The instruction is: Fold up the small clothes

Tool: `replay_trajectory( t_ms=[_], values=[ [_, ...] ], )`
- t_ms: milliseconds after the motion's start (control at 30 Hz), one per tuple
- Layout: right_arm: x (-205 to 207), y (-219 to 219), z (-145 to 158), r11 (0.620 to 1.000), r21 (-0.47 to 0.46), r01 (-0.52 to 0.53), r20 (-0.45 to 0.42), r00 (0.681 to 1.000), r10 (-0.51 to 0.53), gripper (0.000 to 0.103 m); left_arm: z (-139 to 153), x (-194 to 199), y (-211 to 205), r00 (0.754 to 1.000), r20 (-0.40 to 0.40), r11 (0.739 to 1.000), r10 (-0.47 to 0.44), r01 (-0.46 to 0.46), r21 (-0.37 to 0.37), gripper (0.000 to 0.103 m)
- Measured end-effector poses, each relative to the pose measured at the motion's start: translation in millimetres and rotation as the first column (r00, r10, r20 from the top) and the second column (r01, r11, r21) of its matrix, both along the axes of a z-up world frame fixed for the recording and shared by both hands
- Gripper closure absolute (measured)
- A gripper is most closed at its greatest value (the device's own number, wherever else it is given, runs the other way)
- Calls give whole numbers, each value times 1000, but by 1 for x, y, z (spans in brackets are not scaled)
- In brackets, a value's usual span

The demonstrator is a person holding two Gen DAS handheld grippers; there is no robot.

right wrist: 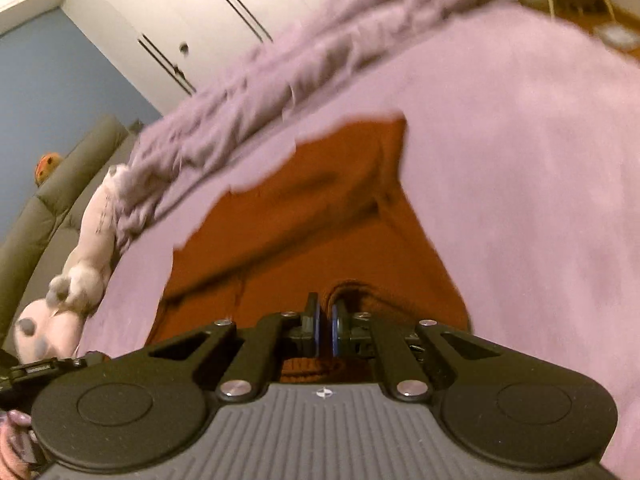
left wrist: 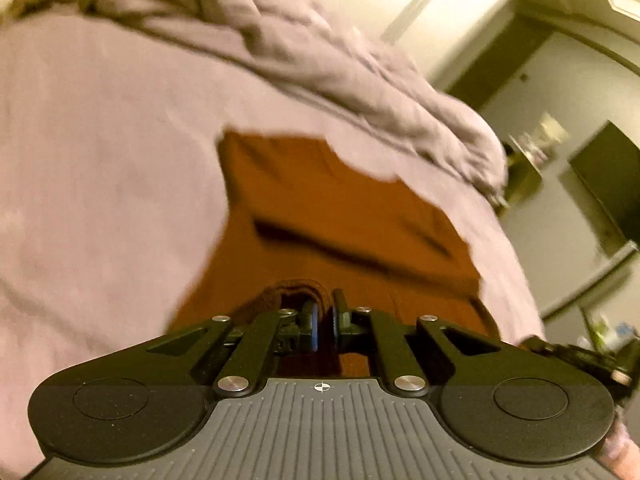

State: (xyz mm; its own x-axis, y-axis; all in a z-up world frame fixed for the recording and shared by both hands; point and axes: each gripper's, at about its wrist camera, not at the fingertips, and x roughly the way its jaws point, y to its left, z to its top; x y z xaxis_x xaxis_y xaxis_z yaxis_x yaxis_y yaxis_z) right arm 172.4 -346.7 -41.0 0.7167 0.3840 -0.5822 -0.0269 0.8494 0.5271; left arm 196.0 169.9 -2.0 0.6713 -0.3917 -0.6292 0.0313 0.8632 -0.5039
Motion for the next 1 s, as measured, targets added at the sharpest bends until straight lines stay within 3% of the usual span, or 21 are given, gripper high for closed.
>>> replay_trajectory(
  t_ms=[167,300,367,433,500,600,867,967,1000],
  values=[
    [57,16,0,990,-124,66,61,996,-59,98,-19,54,-12,997,18,986,79,-81,148,94],
    [86,20,-12,980,-198,33,35,999,-27,95,-38,72,-12,997,-6,979,78,-75,188,86],
    [84,19,-12,968,-249,24,65,998,-8,85,-42,69,-6,999,2,981,54,-54,189,75],
    [76,15,-11,960,-280,26,99,995,2,63,-43,65,1,999,35,977,35,-41,207,49],
    [72,10,-12,950,-312,1,115,993,37,56,-42,58,9,997,78,977,5,-22,213,46],
    [73,2,-22,938,-344,-48,96,992,87,51,-47,58,18,997,75,986,-22,9,165,23],
    [97,7,-42,924,-369,-98,74,988,134,50,-67,86,-7,993,42,973,-114,103,206,25],
    [106,16,-42,910,-387,-149,70,979,190,58,-70,96,-17,991,31,966,-129,119,229,40],
    [108,21,-42,900,-404,-166,71,975,211,68,-71,97,-21,990,28,960,-135,123,252,46]
  ],
)
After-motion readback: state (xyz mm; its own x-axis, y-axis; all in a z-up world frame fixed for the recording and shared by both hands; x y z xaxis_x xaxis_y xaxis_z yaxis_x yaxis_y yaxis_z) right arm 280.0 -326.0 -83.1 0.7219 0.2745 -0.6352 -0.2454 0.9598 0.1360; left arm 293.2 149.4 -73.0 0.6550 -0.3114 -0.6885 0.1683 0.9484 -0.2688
